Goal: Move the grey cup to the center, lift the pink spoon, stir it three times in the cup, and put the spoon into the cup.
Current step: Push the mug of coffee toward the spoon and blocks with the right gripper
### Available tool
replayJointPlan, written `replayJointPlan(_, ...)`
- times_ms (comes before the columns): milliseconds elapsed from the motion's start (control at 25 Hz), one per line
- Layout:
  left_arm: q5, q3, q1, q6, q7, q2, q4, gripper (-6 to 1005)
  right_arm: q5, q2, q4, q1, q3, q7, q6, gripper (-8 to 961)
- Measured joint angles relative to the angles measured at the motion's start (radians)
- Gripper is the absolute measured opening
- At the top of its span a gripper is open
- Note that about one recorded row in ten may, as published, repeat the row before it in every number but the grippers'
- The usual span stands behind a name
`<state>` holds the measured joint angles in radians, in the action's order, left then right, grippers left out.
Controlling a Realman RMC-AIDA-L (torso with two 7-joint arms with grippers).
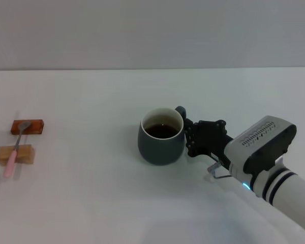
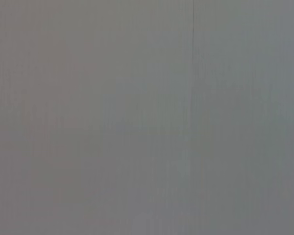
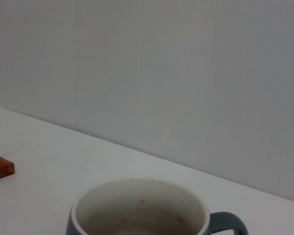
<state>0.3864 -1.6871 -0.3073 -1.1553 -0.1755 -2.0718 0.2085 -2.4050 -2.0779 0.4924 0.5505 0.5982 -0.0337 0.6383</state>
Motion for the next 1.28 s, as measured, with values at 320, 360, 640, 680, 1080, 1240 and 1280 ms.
replayJointPlan(320,0.000,-0.006,0.014,0.000,-0.005,0.001,-0.001,792,0.006,-0.001,0.002,0.036,0.006,0.000,-0.025,-1)
replayJointPlan(360,-0.001,-0.009,0.016,-0.001,-0.005,0.001,0.000,791,0.007,-0.001,0.002,0.042,0.007,0.000,-0.026,-1)
replayJointPlan(640,-0.001,-0.017,0.022,-0.010,-0.005,0.000,0.000,790,0.005,-0.001,-0.001,0.079,0.001,-0.038,-0.026,-1)
replayJointPlan(680,-0.001,-0.017,0.025,-0.015,-0.006,0.000,0.000,789,0.004,-0.002,-0.001,0.081,0.000,-0.041,-0.026,-1)
replayJointPlan(1080,-0.002,-0.023,0.036,-0.022,-0.007,-0.001,-0.001,787,0.003,-0.007,0.001,0.086,-0.002,-0.050,-0.035,-1)
replayJointPlan(1240,-0.001,-0.039,0.040,-0.032,-0.018,-0.001,-0.001,786,0.004,-0.007,-0.017,0.077,0.009,-0.051,-0.008,-1)
replayJointPlan(1280,-0.002,-0.047,0.041,-0.041,-0.021,-0.001,0.000,786,0.005,-0.006,-0.032,0.072,0.019,-0.050,0.025,-1)
